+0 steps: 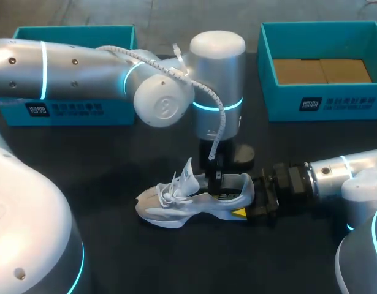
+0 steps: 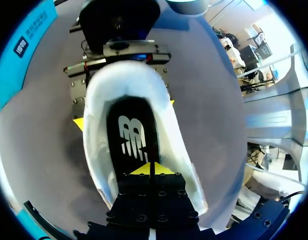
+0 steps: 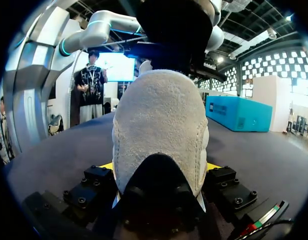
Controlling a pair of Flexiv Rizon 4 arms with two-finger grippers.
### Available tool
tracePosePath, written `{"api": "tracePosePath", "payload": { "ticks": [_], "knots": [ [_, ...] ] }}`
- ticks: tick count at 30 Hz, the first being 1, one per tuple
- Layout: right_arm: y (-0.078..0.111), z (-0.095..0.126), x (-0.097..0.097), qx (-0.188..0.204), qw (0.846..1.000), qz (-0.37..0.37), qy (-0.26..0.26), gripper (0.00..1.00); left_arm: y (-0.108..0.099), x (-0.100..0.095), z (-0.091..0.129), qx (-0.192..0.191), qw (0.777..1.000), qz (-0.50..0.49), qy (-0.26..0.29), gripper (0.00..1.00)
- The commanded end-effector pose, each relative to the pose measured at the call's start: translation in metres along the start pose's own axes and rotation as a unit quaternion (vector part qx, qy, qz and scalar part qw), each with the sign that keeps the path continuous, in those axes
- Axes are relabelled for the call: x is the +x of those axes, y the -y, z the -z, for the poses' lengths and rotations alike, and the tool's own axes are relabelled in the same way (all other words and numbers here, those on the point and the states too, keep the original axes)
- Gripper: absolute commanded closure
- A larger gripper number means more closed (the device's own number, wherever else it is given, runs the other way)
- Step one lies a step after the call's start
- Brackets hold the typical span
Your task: Take the shoe out of the shoebox, open the shoe tongue, remove and reinsert the insole, then place the shoe into the shoebox
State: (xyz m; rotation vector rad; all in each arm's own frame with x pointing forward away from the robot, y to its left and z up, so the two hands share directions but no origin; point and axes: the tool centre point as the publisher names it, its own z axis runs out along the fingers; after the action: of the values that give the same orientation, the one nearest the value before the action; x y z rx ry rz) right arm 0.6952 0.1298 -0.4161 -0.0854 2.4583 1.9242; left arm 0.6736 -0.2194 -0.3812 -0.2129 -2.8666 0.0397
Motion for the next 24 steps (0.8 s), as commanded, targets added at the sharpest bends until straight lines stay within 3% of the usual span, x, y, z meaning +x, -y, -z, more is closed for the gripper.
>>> {"api": "tracePosePath", "payload": {
  "ticks": [1,11,24],
  "knots": [
    [0.001,0.000,0.001,0.001,1.000,0.000,0.000,1.00,-0.003,-0.004,-0.008,0.002,1.000,0.000,-0.012,1.00],
    [0.001,0.000,0.001,0.001,1.000,0.000,0.000,1.00,-0.014,0.005,-0.015,0.009,1.000,0.003,-0.020,1.00],
    [0.001,0.000,0.001,0.001,1.000,0.000,0.000,1.00,-0.014,0.011,-0.031,0.022,0.999,0.000,-0.031,1.00]
  ]
}}
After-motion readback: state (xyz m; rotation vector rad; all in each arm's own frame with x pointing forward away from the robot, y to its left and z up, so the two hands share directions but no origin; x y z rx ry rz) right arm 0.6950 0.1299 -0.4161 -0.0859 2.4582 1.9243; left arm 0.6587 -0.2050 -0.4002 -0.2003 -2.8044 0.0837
